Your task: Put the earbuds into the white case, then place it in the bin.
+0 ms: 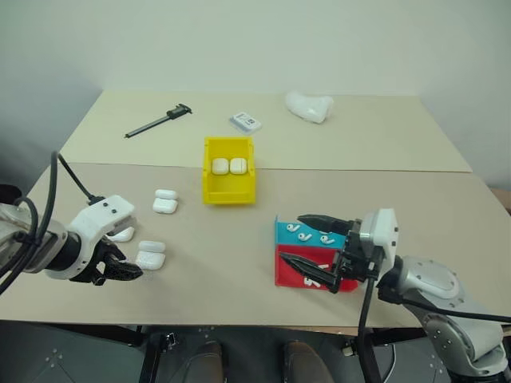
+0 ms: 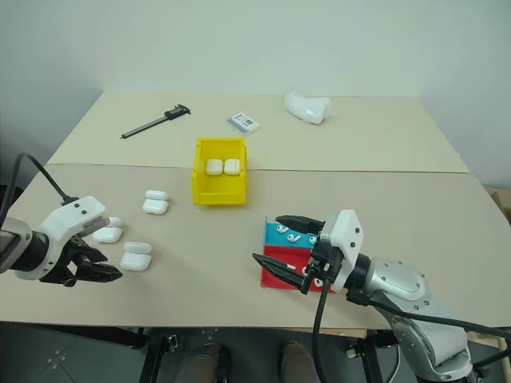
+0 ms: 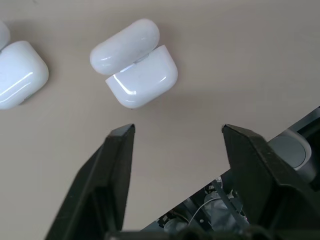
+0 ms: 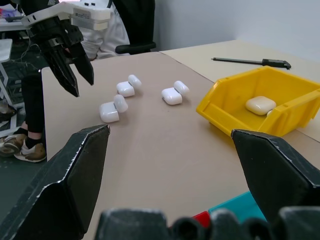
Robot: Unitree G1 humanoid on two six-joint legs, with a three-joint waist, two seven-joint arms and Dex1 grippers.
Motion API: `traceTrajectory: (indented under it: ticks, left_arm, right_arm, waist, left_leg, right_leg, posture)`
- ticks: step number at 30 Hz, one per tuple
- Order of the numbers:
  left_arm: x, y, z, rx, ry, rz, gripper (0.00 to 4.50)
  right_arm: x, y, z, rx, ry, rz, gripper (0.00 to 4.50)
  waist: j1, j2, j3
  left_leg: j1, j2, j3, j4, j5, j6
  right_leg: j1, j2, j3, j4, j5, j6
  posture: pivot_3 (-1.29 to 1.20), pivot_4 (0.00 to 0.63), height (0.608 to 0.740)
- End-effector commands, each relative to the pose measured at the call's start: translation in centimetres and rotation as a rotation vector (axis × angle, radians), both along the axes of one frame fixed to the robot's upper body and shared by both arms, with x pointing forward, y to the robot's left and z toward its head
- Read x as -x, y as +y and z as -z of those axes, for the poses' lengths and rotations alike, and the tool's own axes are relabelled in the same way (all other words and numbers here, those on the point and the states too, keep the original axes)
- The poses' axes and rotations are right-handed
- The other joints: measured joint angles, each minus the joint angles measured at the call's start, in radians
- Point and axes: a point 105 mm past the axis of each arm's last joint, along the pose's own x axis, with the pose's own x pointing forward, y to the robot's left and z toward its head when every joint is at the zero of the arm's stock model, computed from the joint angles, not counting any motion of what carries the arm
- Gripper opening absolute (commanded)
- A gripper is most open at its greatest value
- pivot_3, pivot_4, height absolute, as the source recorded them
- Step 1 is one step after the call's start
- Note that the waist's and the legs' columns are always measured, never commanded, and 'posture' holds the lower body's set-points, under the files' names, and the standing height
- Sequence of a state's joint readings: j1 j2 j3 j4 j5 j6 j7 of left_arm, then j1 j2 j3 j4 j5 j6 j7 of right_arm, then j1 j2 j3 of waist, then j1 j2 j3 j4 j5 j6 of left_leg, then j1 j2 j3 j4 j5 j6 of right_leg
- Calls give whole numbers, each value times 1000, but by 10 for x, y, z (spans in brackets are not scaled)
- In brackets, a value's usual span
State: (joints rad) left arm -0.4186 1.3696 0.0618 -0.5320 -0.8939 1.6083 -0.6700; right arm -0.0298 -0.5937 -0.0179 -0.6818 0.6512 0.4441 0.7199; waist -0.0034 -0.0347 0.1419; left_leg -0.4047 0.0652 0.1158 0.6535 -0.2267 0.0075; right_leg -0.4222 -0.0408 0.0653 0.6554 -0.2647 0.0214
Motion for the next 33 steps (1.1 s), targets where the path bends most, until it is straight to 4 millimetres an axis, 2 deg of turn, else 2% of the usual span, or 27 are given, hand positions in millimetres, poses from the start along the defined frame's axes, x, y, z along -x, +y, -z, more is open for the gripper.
traceTrajectory:
  ticks: [1,2,7,9,15,21,26,33]
  left_arm:
    - [-4,1,-8,0,-34,-13,4215]
    - [-5,2,-7,11,-8,-32,4472]
    - [-11,9,-6,90,93,-141,4472]
    - [-10,3,-7,96,118,-129,4472]
    - [-10,-4,7,111,254,-205,4472]
    - [-27,-6,25,32,224,-305,4472]
    - [-42,-4,30,0,143,-374,4472]
    - [-43,-2,35,-37,146,-385,4472]
  right_arm:
    - [3,4,-9,-25,-32,-26,4500]
    - [3,4,-9,-28,-32,-27,4500]
    - [1,5,-10,-37,-40,-25,4500]
    - [0,6,-11,-39,-46,-26,4500]
    - [-2,8,-12,-46,-57,-26,4500]
    - [-2,9,-12,-51,-61,-25,4500]
    - [-1,10,-11,-56,-61,-19,4500]
    - [-1,10,-11,-60,-59,-11,4500]
  waist:
    - [-1,0,0]
    - [-1,0,0]
    - [-2,0,0]
    - [-4,-1,0]
    - [-6,-1,0]
    - [-9,-1,0]
    - [-6,-1,0]
    - [-5,-1,0]
  left_leg:
    - [0,0,0,0,0,0]
    - [0,0,0,0,0,0]
    - [0,0,-3,0,0,0]
    - [0,0,-4,1,0,0]
    - [0,0,-6,1,-1,1]
    - [-1,0,-7,4,-1,1]
    - [-1,0,-7,5,-1,1]
    - [-1,0,-6,5,-1,1]
  right_leg:
    - [0,0,0,0,0,0]
    - [0,0,0,0,0,0]
    - [0,0,0,1,0,0]
    - [0,0,1,1,0,0]
    - [0,0,0,2,0,1]
    - [0,0,0,4,0,1]
    - [0,0,0,4,0,1]
    - [0,0,0,3,-1,1]
  posture:
    - [0,150,740]
    - [0,150,740]
    - [0,150,740]
    - [0,150,740]
    - [0,150,740]
    - [0,150,740]
    - [0,150,740]
    - [0,150,740]
